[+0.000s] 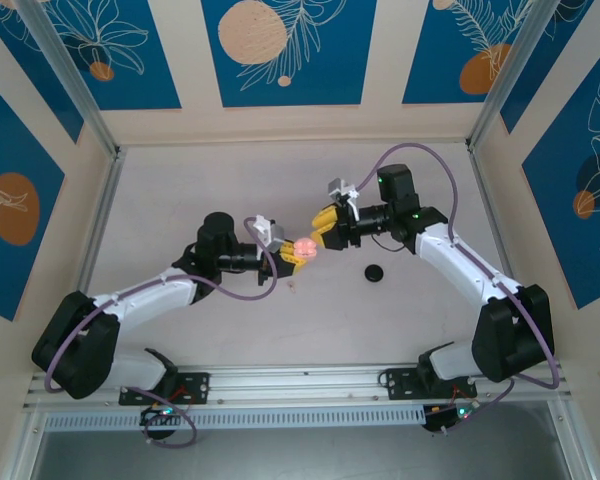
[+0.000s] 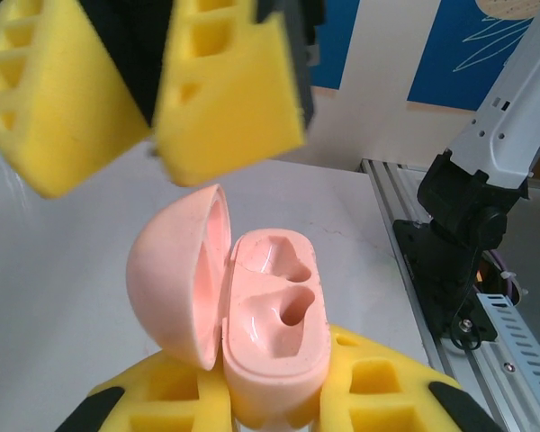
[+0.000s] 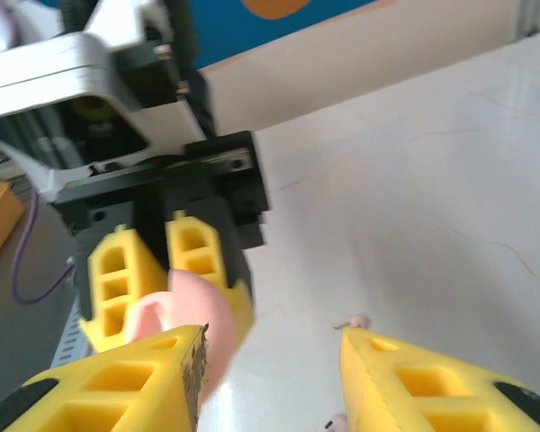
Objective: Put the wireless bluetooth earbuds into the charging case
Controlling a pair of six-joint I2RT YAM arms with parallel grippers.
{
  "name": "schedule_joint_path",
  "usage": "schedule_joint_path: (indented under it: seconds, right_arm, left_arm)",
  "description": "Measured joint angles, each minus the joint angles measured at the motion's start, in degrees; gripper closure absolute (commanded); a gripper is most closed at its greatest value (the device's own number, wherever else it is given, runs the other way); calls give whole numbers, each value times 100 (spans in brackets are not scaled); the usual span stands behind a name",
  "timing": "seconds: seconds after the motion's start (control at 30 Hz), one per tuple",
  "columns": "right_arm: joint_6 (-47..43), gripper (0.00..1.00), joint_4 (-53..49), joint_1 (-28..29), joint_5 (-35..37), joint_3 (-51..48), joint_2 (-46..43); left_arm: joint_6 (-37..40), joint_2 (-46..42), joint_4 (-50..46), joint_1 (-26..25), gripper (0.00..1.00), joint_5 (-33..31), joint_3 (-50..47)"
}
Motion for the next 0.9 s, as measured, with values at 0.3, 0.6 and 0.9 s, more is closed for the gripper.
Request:
schedule_joint_path:
  seconds: [0.3, 0.6, 0.9]
  right_arm:
    - [761, 58, -160, -96, 529, 120, 11]
    - [1464, 62, -1670, 199, 1928, 1248, 520]
    - [3228, 58, -2583, 1069, 3115, 1762, 1648]
  left_arm:
    - [-83, -74, 22, 98, 85, -374, -186]
    - [-566, -402, -238, 811, 85, -1314, -791]
    - [-1056, -1187, -1351, 1523, 85, -2747, -929]
